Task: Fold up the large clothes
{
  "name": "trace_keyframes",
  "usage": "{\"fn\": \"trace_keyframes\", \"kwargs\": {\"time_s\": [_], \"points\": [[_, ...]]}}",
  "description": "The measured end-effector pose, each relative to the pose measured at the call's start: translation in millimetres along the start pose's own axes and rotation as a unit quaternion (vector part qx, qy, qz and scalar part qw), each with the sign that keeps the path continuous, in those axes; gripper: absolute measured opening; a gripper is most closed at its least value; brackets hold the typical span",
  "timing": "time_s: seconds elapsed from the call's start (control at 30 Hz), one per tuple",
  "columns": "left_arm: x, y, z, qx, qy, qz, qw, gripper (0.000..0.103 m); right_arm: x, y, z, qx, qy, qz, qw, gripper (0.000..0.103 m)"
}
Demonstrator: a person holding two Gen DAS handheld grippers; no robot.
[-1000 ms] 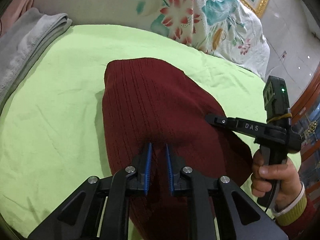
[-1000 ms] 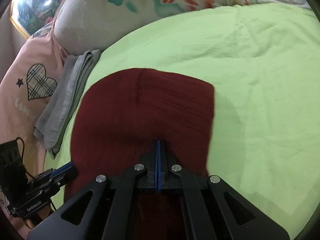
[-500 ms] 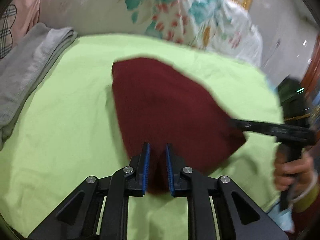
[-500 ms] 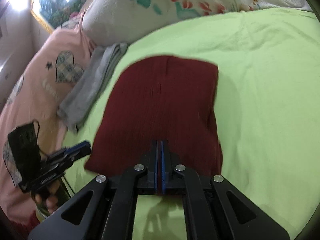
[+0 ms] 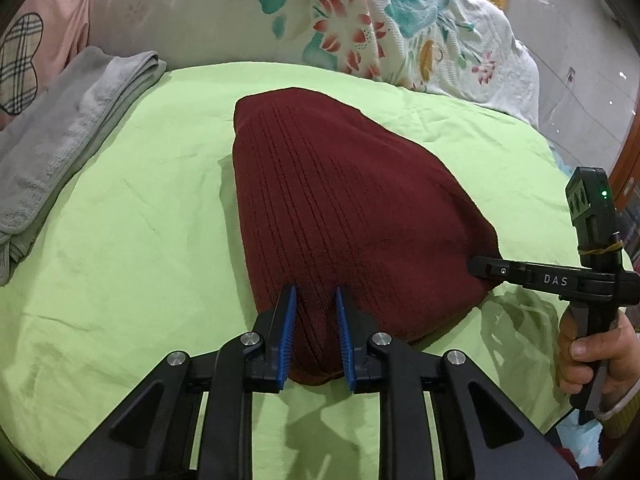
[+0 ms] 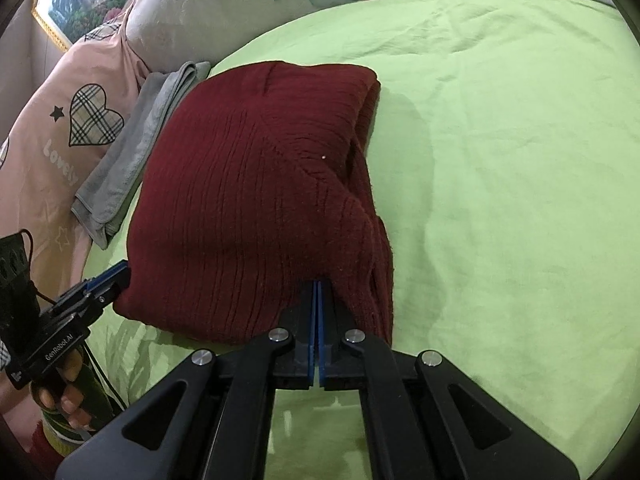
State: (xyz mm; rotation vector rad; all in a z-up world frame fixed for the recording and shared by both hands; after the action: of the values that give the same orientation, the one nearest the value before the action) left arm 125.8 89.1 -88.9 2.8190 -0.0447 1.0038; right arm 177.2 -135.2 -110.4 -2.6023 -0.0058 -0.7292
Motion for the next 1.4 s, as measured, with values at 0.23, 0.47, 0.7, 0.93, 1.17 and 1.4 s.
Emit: {"fn": "trace_keyframes", "kwargs": {"time_s": [0.23,0.47,0.7,0.93,1.17,1.4], "points": [[1,-13,-11,-0.018,-0.008,-0.051,0.9985,0.026,-3,-3,-12,-0.001,0.003,-0.007,1.000,0.003],[2,-12,-25,-0.008,0.004,-0.068,0.9976,0.033,15,-3,-43,0.003,0.067,0.015,0.998,0.034],[2,-12,-10,-0.016,-0.016,-0.078,0.9967,0.034,63,11,-13,0.012,0.057,0.043,0.997,0.041],[7,-3,-8,-0.032,-0.020,-0.062,0.9973,0.033,81,-3,-11,0.035,0.072,0.028,0.996,0.009],[4,14,5,0.003,-0.029,-0.035,0.9990,0.036,70,16,17,-0.006,0.036,0.047,0.998,0.014],[0,11,9,0.024,-0.027,-0.037,0.9986,0.043,53,-3,-30,-0.005,0.071,0.042,0.997,0.019]]}}
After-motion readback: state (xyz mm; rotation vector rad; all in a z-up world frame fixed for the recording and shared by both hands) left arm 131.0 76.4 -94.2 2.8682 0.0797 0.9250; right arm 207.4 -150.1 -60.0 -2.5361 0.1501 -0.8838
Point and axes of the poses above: each gripper's, at about its wrist camera, not at the fingertips, and z roughly the way its jaws point, y to its right, x to its top, the point moved 3 cm from there along z, roughly the way its jaws point, and after that the axes turned 4 degrees about -y, right-handed, at the moved point
